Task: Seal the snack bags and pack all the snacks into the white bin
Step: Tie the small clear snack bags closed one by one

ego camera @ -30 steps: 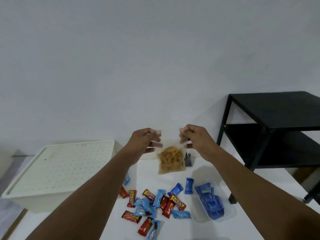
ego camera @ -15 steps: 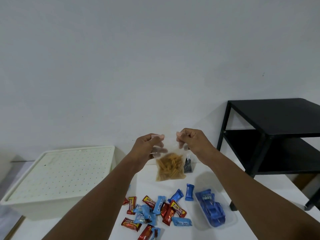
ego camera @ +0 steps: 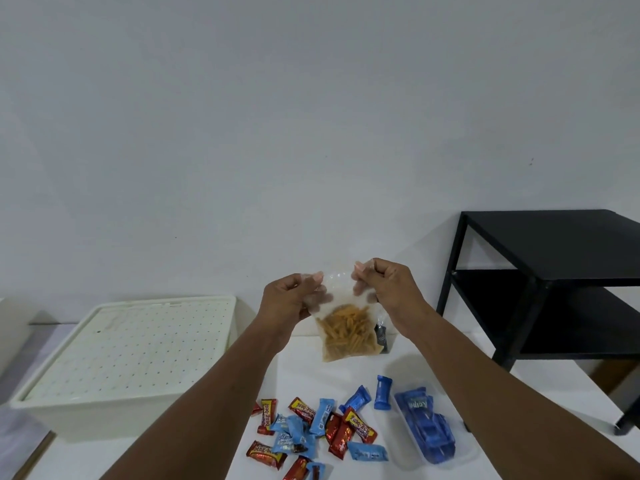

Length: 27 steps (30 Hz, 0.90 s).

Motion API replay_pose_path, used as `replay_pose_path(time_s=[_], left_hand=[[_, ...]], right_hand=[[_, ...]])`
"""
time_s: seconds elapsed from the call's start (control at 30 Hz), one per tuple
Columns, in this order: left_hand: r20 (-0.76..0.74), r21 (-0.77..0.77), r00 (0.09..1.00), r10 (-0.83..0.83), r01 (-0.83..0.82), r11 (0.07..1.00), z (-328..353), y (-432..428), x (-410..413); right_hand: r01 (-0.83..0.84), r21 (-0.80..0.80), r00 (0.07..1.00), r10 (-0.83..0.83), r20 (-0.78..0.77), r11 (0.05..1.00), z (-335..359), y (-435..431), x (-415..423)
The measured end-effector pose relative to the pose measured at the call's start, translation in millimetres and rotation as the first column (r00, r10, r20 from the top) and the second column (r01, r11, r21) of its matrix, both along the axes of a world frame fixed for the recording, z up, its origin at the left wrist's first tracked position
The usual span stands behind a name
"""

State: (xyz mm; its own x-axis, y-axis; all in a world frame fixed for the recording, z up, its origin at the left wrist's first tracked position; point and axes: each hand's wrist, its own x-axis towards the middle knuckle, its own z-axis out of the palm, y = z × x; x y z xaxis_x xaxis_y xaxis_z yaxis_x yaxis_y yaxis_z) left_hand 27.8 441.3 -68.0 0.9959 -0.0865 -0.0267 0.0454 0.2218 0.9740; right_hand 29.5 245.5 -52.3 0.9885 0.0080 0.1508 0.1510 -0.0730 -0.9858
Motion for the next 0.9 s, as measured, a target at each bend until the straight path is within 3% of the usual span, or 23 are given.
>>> replay_pose_path(time_s=[0.2,0.43,0.63,0.77,0.9], left_hand=[[0.034,0.027,0.999,-0.026,0.025,0.999,8,6,1],[0.0,-0.015,1.0,-0.021,0.021,1.0,13,7,2],[0.14,0.063,0.987,0.084,-0.094,0.994,33,17,15],[0.296,0.248,0.933,0.207,-0.285,0.926,37,14,23],[0.368,0.425,0.899,0.237,-0.389,0.818,26,5,17]], right_hand=[[-0.065,0.02,0.992,0.067,-0.104,0.998,-4,0,0],[0.052,-0.108,0.998,-0.046,0.05,0.993,21,6,4],[-0.068,-0.127,0.997,0.071,0.019,0.99,42,7,9],[-0.041,-0.094,0.999,0.043,0.016,0.995,41,10,12],[0.044,0.04,0.997,-0.041,-0.073,0.998,38,14,12]])
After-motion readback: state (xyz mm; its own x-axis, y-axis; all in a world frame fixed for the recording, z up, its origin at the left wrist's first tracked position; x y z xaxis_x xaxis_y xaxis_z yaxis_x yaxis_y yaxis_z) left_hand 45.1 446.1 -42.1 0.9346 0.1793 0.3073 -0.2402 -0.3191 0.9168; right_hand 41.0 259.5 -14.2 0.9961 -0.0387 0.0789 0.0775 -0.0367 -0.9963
